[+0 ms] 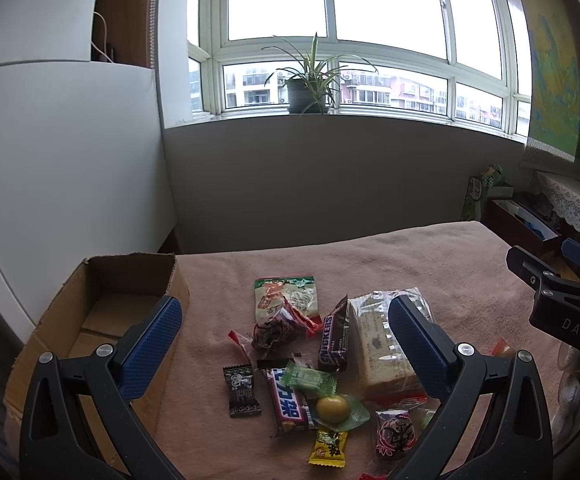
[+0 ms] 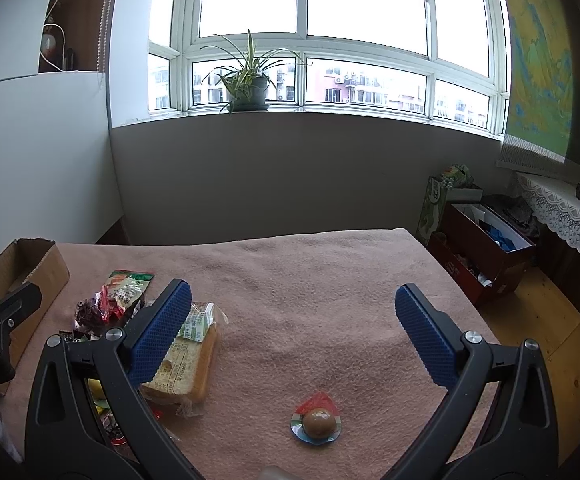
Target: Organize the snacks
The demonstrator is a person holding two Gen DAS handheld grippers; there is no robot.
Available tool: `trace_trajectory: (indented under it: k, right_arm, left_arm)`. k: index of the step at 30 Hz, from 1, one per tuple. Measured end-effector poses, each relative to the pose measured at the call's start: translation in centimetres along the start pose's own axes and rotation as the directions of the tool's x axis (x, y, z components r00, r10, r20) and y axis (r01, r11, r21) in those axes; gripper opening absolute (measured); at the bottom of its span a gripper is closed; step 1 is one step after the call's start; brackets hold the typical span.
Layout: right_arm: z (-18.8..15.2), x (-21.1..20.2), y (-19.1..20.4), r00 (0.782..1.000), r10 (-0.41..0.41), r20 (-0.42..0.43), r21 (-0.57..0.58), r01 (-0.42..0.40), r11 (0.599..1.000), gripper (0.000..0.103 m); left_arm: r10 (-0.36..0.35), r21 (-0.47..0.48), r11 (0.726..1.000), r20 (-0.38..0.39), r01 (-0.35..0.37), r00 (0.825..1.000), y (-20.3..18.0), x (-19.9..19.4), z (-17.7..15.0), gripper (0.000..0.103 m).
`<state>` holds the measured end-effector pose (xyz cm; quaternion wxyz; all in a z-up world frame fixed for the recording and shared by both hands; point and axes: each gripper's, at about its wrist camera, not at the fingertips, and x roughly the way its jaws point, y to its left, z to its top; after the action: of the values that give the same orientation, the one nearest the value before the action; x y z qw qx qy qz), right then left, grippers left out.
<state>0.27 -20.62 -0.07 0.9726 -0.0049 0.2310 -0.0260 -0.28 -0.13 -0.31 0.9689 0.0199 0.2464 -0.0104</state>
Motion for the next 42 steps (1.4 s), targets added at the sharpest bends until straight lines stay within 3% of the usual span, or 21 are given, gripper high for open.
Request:
trace_trajectory:
  k: [28, 38, 42]
  right_arm:
    - [-0.3, 0.3, -0.1, 1.000, -0.005, -0.013, 0.005, 0.005, 1.000, 0.103]
    - [-0.7, 1.7, -1.4, 0.981, 0.172, -0.086, 0.123, -0.160, 0.979, 0.103]
    - [-1.0, 2.2, -1.5, 0.964, 0.246, -0.103, 0.151, -0.230, 0.961, 0.103]
  left_arm:
    - [0.009, 0.002, 1.000, -0.005, -0.009, 1.000, 0.3, 0.1, -0.2, 0.103]
    - [-0.046, -0.049, 0.998, -0.048, 0.043, 0.998, 1.3, 1.2, -0.3, 0.102]
    - [-0.115, -0.078, 0.991, -0.098, 0.107, 0.989, 1.3, 2.2, -0.7, 0.086]
